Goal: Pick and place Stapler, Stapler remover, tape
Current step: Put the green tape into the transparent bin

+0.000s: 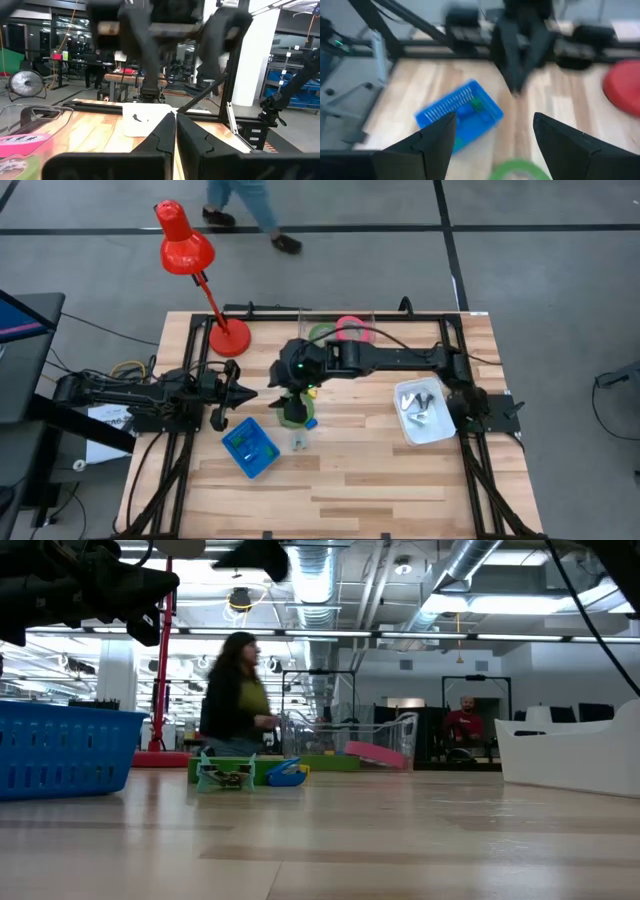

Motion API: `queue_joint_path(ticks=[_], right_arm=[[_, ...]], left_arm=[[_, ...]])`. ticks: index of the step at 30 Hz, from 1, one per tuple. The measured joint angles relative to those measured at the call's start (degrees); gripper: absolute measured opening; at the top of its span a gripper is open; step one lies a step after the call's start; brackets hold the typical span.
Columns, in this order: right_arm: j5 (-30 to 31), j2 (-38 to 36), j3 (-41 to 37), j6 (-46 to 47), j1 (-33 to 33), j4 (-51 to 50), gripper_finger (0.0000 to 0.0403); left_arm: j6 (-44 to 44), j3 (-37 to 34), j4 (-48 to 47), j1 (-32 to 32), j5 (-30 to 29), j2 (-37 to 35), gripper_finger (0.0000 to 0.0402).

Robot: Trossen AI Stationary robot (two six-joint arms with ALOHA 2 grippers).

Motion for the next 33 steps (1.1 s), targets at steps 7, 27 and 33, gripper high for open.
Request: queue_joint_path(ticks=[7, 27, 33], right_arm=[[7.6, -13.0, -24.0, -2.1, -0.6, 13.0, 0.0256], [12.4, -32.6, -58.1, -3.0, -2.4, 33.3, 0.0256], [12.5, -36.5, -69.7, -3.0, -3.1, 42.0, 0.0256]], left_arm=[[0.0, 0.0, 0.0, 0.0, 0.0, 0.0, 0.0008], [0.0, 0.0, 0.0, 0.0, 0.0, 0.0, 0.0008], [0.0, 0.0, 0.0, 0.0, 0.0, 0.0, 0.0008]])
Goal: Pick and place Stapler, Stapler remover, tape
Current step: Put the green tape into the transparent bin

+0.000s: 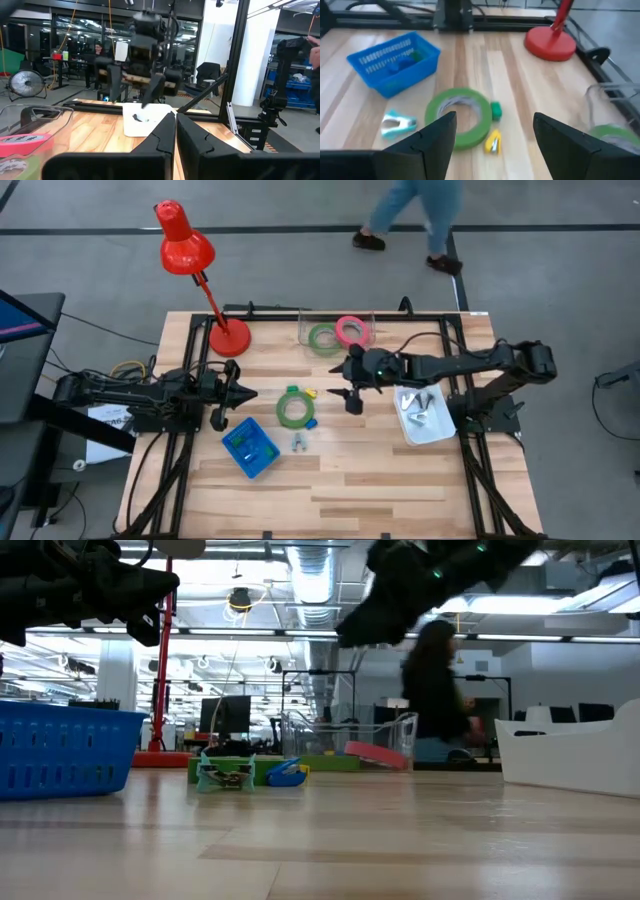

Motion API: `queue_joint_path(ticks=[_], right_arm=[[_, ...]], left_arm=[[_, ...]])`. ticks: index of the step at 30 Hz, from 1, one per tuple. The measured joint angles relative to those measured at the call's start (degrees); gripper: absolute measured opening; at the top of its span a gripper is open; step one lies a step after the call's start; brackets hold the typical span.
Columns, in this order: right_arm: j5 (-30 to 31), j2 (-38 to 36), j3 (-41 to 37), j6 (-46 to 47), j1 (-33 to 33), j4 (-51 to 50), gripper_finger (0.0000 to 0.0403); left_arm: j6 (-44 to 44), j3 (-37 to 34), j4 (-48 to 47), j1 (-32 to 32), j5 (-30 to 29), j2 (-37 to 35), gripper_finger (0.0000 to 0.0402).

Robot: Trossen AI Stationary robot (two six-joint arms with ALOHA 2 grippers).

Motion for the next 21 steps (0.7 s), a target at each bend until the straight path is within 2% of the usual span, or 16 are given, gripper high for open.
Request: queue_joint_path(ticks=[4, 8, 21], right_arm=[[-1.2, -2.9, -7.1, 0.0, 0.5, 5.4, 0.0248], [-1.4, -6.7, -14.2, 0.0, 1.0, 10.0, 0.0220], [-1.4, -22.4, -29.3, 0.0, 1.5, 12.4, 0.0062]], left_arm=[[0.0, 0.0, 0.0, 0.0, 0.0, 0.0, 0.0008], [0.0, 0.0, 0.0, 0.0, 0.0, 0.0, 0.0008], [0.0, 0.0, 0.0, 0.0, 0.0, 0.0, 0.0008]])
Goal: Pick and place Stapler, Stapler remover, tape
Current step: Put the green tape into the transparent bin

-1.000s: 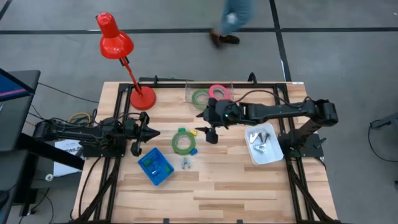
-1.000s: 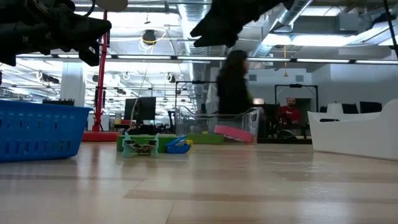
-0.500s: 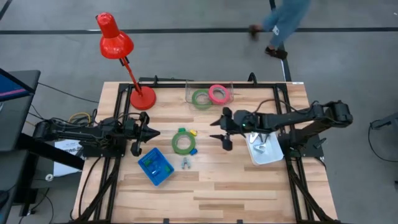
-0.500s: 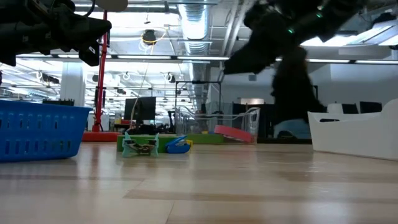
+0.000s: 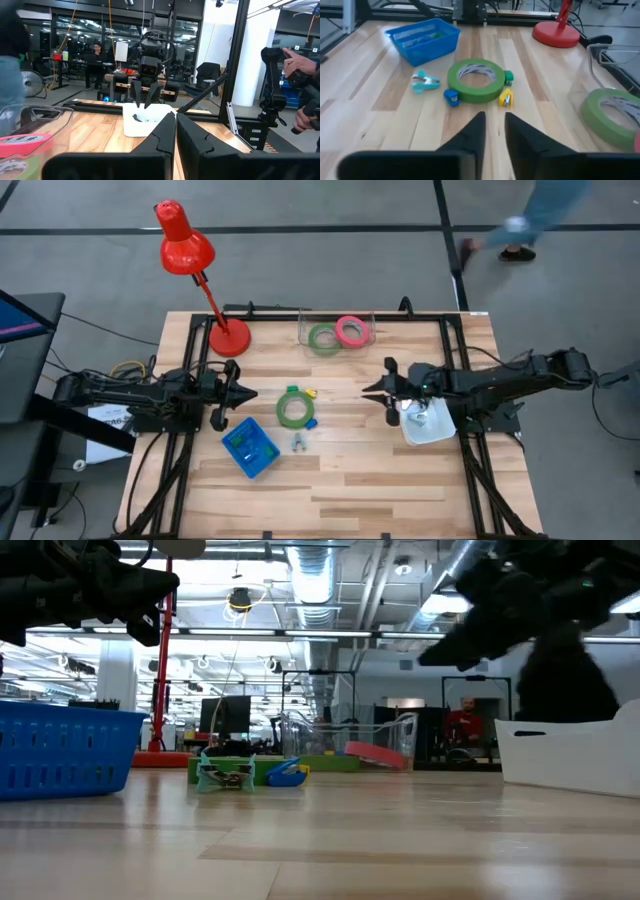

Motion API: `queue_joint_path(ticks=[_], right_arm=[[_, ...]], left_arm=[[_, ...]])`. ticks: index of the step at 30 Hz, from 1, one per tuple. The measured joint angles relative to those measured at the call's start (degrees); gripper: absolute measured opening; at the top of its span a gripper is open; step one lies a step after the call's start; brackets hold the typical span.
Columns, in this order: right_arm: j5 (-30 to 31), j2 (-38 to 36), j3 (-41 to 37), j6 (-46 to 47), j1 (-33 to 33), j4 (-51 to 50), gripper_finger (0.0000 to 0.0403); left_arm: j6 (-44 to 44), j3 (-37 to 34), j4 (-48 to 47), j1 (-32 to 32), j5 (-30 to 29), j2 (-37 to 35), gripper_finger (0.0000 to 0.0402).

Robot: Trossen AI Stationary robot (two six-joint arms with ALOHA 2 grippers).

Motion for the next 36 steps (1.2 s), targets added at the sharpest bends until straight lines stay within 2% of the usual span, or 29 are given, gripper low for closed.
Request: queue_joint_path(ticks=[6, 19, 25, 31, 36], right_arm=[[0.0, -7.4, -6.9, 0.0, 1.6, -0.2, 0.0005], [0.0, -19.1, -14.6, 0.0, 6.9, 0.0, 0.0001], [-0.1, -26.3, -18.1, 3.0, 8.4, -0.3, 0.0001], [-0.1, -32.0, -21.0, 3.1, 8.5, -0.5, 0.0000], [0.0, -35.4, -21.8, 3.1, 5.8, -3.5, 0.0000]], left_arm=[[0.0, 0.0, 0.0, 0.0, 0.0, 0.0, 0.0008], [0.0, 0.0, 0.0, 0.0, 0.0, 0.0, 0.0008], [0.0, 0.0, 0.0, 0.0, 0.0, 0.0, 0.0008], [0.0, 0.0, 0.0, 0.0, 0.0, 0.0, 0.0008], [0.0, 0.0, 0.0, 0.0, 0.0, 0.0, 0.0008]])
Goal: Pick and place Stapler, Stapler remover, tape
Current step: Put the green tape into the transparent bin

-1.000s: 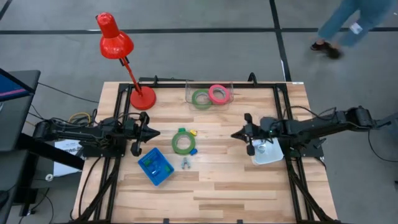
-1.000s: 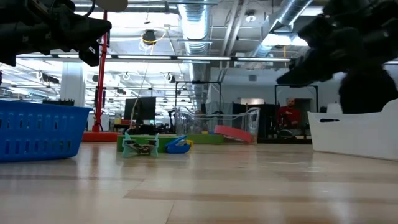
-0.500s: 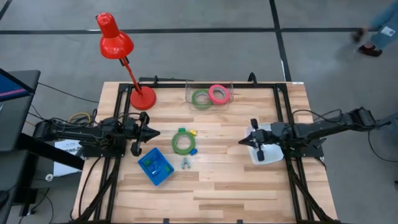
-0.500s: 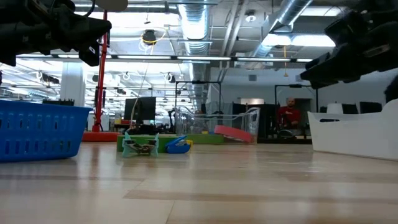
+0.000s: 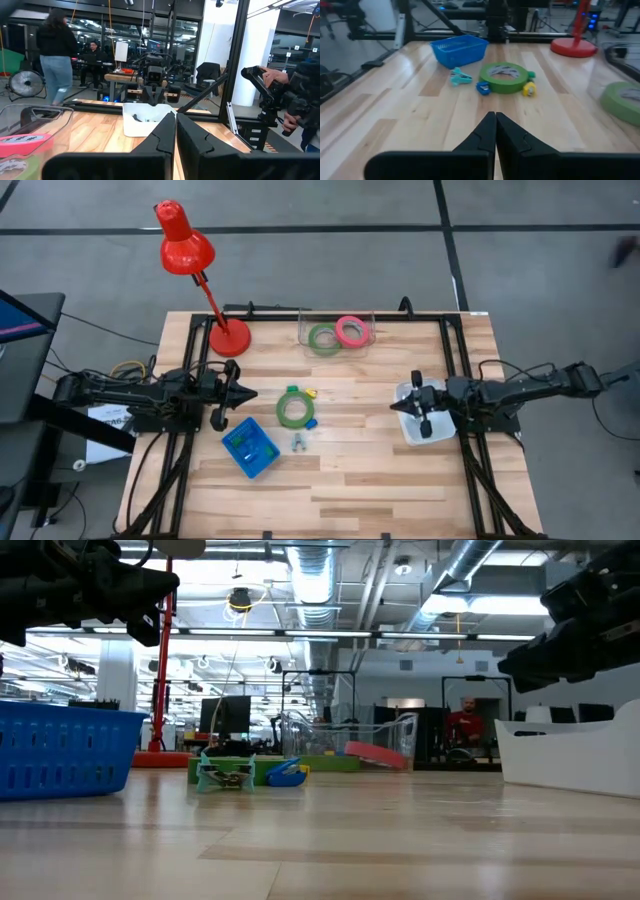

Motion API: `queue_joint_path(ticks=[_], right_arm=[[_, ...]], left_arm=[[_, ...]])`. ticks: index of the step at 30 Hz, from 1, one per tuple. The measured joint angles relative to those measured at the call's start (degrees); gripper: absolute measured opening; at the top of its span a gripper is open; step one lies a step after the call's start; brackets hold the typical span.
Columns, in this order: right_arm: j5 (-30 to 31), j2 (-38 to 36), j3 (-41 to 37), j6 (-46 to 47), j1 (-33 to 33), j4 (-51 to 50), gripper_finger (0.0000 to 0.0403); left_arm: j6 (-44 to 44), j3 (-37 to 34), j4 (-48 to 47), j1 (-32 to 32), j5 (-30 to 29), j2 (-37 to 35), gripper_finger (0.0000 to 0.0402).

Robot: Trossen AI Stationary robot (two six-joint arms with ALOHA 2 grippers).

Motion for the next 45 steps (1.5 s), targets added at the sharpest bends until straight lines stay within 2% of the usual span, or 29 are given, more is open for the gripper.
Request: queue_joint_path(ticks=[8, 21, 45], right_arm=[[0.0, -6.0, 0.0, -0.1, -4.4, -5.1, 0.0000], [-0.1, -13.9, -0.2, -0.1, -7.1, -13.0, 0.0000], [-0.2, -25.2, -0.2, 0.0, -5.9, -13.0, 0.0000]], left_arm=[[0.0, 0.0, 0.0, 0.0, 0.0, 0.0, 0.0008], [0.0, 0.0, 0.0, 0.0, 0.0, 0.0, 0.0008], [0.0, 0.0, 0.0, 0.0, 0.0, 0.0, 0.0008]])
